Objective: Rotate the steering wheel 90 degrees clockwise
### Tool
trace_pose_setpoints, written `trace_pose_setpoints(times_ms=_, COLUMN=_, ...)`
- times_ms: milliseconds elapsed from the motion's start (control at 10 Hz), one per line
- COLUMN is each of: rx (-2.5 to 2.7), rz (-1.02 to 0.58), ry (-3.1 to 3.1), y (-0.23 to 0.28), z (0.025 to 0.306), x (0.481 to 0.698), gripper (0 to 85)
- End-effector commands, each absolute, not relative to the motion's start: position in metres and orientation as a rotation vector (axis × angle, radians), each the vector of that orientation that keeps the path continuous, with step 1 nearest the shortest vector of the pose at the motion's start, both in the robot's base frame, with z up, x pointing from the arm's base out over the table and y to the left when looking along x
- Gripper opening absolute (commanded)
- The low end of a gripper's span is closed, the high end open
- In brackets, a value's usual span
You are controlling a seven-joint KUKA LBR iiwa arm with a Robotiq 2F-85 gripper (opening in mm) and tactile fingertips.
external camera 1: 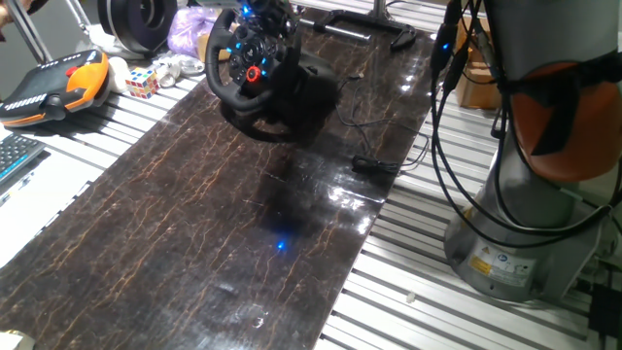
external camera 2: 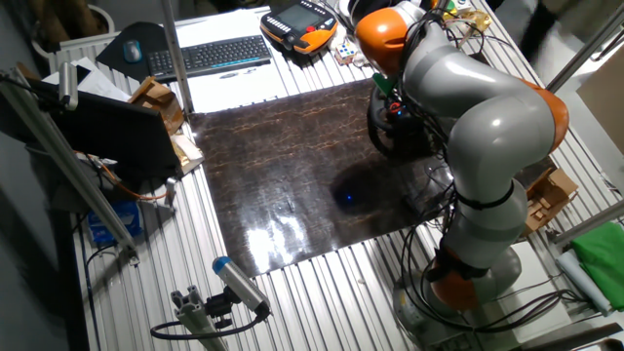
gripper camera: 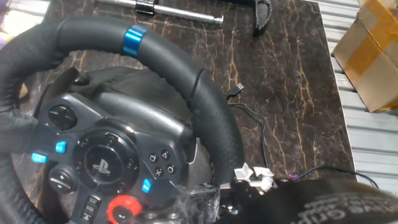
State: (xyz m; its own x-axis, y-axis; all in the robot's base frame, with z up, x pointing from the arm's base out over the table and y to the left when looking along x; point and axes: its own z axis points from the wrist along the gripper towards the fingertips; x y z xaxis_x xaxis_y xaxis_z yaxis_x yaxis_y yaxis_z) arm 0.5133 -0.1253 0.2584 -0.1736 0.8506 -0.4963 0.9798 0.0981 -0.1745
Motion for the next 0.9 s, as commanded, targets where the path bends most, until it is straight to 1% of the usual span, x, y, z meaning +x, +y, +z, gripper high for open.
trace_pose_setpoints(times_ms=0, rx=1.828, rz=-0.686, ry=2.099, y=-0.125, z=0.258, x=0.513, gripper=0.7)
trace_pose_setpoints(times_ms=700, rx=1.793, rz=-0.695, ry=2.118, y=-0.131, z=0.263, x=0.516, gripper=0.7)
trace_pose_setpoints(times_ms=800, rx=1.789, rz=-0.691, ry=2.13, y=-0.134, z=0.266, x=0.518, gripper=2.3)
